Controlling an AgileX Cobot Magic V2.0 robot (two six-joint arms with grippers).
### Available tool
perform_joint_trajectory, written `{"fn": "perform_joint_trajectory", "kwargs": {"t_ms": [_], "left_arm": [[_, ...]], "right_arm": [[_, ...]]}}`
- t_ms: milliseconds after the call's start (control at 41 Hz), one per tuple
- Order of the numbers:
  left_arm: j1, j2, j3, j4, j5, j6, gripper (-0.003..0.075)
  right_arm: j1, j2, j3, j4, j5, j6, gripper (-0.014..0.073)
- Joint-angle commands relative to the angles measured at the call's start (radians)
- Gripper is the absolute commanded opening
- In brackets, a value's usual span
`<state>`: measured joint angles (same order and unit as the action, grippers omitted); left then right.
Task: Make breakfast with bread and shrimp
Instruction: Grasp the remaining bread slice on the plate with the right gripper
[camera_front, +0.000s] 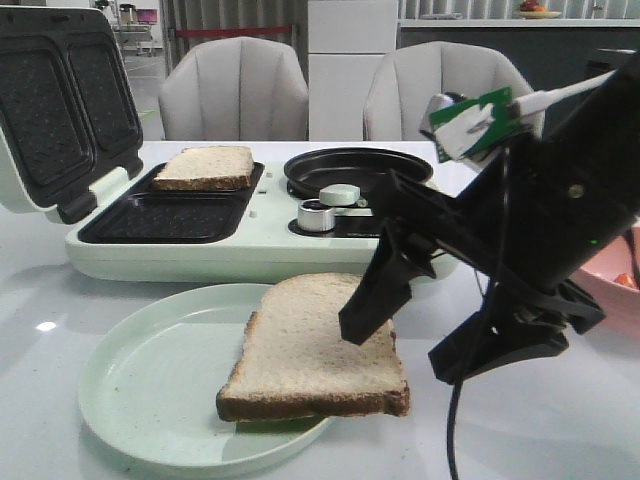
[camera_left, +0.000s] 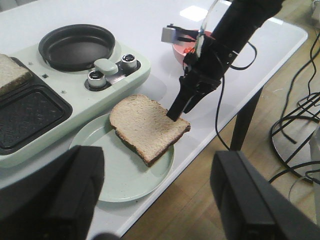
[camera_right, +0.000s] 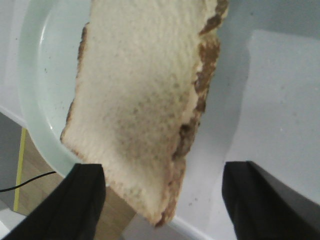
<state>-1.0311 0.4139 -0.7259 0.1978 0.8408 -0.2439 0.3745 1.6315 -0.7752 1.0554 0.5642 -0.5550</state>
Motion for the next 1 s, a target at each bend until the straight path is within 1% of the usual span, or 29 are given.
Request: {"fn": "perform_joint_trajectory", "kwargs": {"t_ms": [0, 171, 293, 342, 513, 659, 732, 806, 976], "left_arm": [[-0.007, 0.009, -0.026, 0.002, -0.086, 0.0, 0.0507], [-0.007, 0.009, -0.026, 0.002, -0.086, 0.0, 0.0507], [-0.007, 0.009, -0.026, 0.002, -0.086, 0.0, 0.0507], [-0.007, 0.009, -0.026, 0.002, -0.086, 0.0, 0.0507], [-0.007, 0.009, -0.026, 0.002, -0.084, 0.0, 0.0507], [-0.007, 0.009, -0.026, 0.002, -0.084, 0.0, 0.0507], [-0.007, 0.009, -0.026, 0.002, -0.084, 0.0, 0.0507], [-0.007, 0.009, -0.026, 0.002, -0.084, 0.0, 0.0507], [-0.007, 0.009, -0.026, 0.002, -0.084, 0.0, 0.0507]], "right_arm": [[0.003, 0.037, -0.081, 0.039, 0.055, -0.016, 0.0589], [0.003, 0.127, -0.168, 0.039, 0.118, -0.032, 0.0589], [0.003, 0.136, -0.189, 0.039, 0.154, -0.056, 0.0573], [0.003, 0.13, -0.189, 0.039, 0.152, -0.057, 0.0537], [-0.003, 0.11, -0.189, 0.038, 0.149, -0.057, 0.0288], [-0.003, 0.078, -0.189, 0.037, 0.127, -0.057, 0.0129], [-0.003, 0.055, -0.189, 0.036, 0.129, -0.057, 0.0085], [-0.003, 0.018, -0.189, 0.036, 0.132, -0.057, 0.0059], [-0.001, -0.113, -0.203, 0.051, 0.158, -0.057, 0.0043]]}}
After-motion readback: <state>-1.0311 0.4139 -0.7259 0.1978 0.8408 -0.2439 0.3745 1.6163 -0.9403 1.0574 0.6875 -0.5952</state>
